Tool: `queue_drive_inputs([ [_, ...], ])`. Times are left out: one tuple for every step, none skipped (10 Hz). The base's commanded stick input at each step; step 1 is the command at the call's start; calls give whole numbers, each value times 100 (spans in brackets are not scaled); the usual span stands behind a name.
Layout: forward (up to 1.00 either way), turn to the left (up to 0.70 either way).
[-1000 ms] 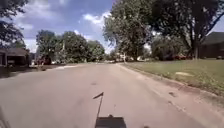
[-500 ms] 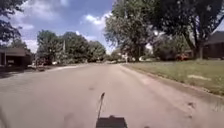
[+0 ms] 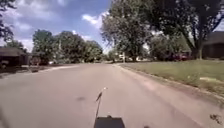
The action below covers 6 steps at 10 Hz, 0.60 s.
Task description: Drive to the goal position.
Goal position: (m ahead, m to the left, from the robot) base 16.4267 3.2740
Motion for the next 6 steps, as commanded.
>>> queue_drive_inputs([
  [100,0],
  [100,0],
  [100,0],
  [100,0],
  [100,0],
  [100,0],
])
